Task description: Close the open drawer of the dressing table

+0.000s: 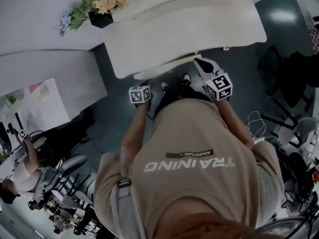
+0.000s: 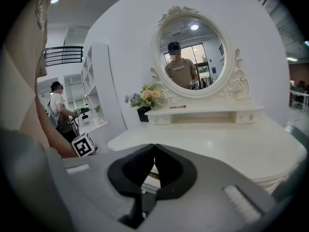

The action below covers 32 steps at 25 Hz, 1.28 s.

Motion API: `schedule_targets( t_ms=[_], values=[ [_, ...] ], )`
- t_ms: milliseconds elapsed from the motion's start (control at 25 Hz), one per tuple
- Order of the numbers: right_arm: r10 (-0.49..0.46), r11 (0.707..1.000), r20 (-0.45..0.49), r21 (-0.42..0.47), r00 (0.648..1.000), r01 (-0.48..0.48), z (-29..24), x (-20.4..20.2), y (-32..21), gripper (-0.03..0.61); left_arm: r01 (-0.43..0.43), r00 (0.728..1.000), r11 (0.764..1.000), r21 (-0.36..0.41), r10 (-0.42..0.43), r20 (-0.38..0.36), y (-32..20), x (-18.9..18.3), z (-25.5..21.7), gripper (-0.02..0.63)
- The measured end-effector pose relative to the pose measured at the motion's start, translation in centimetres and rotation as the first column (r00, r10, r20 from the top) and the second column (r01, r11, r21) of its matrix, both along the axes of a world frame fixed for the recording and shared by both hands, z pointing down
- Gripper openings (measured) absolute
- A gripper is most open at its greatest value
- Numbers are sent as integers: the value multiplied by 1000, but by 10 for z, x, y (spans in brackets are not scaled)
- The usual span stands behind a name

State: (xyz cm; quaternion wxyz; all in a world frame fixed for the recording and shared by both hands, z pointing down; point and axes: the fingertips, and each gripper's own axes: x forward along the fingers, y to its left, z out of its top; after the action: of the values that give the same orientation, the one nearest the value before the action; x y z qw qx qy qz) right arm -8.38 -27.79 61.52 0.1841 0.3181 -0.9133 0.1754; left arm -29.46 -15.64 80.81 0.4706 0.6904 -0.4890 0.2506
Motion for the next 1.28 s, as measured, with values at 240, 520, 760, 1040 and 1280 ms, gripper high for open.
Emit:
schedule_targets(
  t_ms=[240,520,760,1040,1280],
  values=[
    [-11,1000,-4,-6,1000,10,-1,-5,0,5,21,1000,999,31,-20,-9,-24,-10,1,6],
    [-3,1000,-25,-11,1000,3,-1,2,8,5,80,997,994,72,-79,-24,-46,-18,2,6],
    [-10,1000,-25,1,1000,10,-7,10,20,5,135,991,986,94,-132,-29,-52,-20,-3,6],
    [-21,1000,9,13,1000,21,-17,16,31,5,110,994,984,138,-112,6,-29,-8,-37,6],
    [-29,999,48,33,998,28,-34,11,25,5,68,996,962,266,-79,29,-20,2,-105,6]
  ],
)
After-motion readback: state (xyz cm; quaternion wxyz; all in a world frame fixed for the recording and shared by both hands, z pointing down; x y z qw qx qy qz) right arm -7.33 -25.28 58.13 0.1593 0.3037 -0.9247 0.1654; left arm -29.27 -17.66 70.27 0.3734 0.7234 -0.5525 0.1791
